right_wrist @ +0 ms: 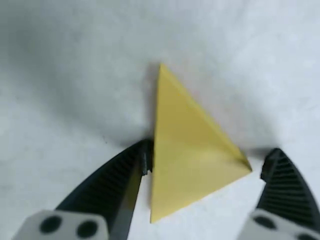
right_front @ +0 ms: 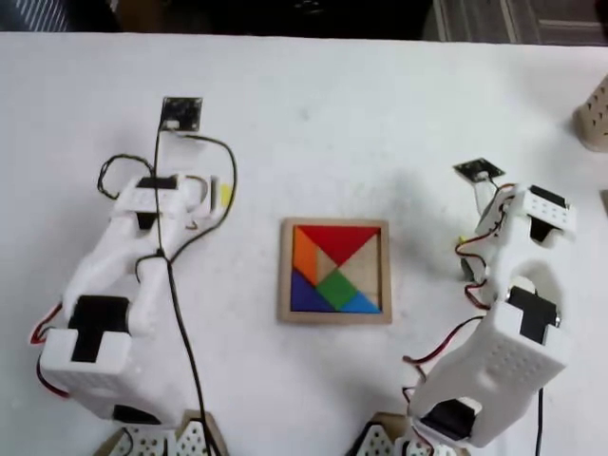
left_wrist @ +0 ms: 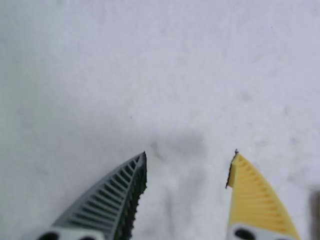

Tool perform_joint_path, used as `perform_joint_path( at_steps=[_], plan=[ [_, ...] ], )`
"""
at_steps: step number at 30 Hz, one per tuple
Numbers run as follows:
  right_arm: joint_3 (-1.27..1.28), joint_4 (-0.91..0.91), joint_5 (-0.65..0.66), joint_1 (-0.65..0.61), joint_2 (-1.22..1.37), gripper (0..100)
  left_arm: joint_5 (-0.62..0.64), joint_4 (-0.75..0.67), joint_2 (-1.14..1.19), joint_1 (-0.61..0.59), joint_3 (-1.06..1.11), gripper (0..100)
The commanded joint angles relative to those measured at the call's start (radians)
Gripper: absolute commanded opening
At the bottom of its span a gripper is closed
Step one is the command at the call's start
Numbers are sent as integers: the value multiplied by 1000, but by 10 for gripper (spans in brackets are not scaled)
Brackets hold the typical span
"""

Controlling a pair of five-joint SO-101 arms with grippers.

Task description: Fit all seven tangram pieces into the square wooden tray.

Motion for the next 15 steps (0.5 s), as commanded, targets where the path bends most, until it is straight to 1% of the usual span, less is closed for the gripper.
perform_joint_path(
  at_steps=[1, 5, 9, 10, 15],
  plan=[
    [-5, -8, -15, 8, 64, 351, 8, 3, -4, -15, -48, 286],
    [-8, -13, -23, 16, 96, 346, 8, 3, -4, -15, -48, 286],
    [-5, -13, -51, 16, 93, 264, 8, 3, -4, -15, -48, 286],
    [-5, -13, -51, 15, 93, 257, 8, 3, -4, -15, -48, 286],
    [-2, -13, -51, 27, 102, 262, 8, 3, -4, -15, -48, 286]
  ],
)
